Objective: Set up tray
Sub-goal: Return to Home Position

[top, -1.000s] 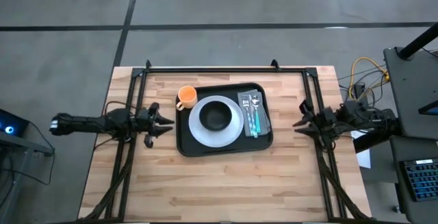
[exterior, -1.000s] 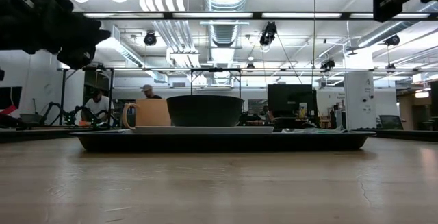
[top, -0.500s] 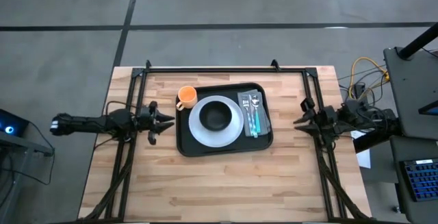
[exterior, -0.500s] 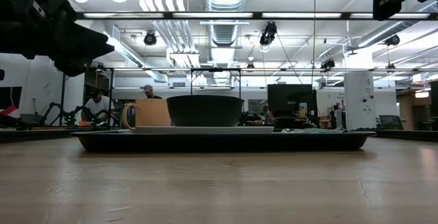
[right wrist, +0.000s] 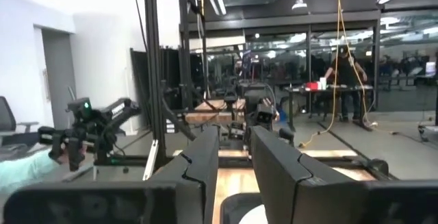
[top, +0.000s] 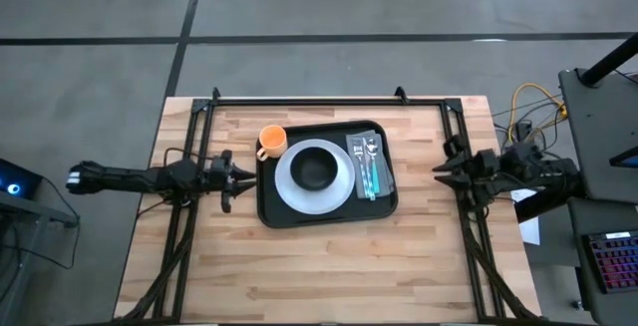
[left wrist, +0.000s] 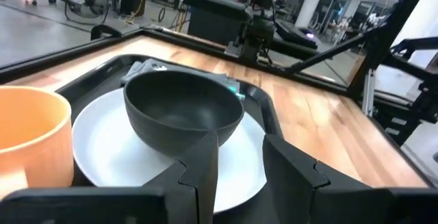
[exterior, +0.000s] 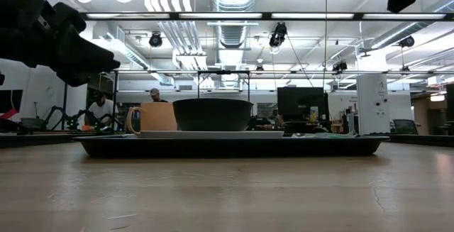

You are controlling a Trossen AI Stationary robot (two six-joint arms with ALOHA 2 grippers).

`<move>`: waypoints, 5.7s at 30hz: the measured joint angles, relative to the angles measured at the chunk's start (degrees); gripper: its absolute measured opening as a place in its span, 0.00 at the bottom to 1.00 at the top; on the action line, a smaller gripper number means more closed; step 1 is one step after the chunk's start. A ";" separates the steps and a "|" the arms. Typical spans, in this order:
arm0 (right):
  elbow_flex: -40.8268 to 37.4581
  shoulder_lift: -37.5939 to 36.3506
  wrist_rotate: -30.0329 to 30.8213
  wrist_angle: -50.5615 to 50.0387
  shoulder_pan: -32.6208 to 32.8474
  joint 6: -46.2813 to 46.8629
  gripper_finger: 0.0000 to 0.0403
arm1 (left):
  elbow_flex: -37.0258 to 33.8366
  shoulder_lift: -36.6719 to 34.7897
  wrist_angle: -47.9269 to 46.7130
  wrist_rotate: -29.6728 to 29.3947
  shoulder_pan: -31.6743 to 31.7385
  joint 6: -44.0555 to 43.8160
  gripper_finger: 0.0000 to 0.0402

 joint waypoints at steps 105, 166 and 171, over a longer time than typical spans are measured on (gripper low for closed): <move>-17.69 18.78 29.20 7.34 1.16 1.89 0.17 | -0.13 -2.23 0.34 0.00 0.02 -0.03 0.24; -17.71 1.63 29.33 7.39 1.14 1.84 0.17 | -0.07 -7.45 0.22 0.00 0.01 -0.03 0.24; -17.69 0.00 29.46 7.45 1.14 1.82 0.17 | -0.07 -5.04 0.26 -0.02 0.02 -0.02 0.24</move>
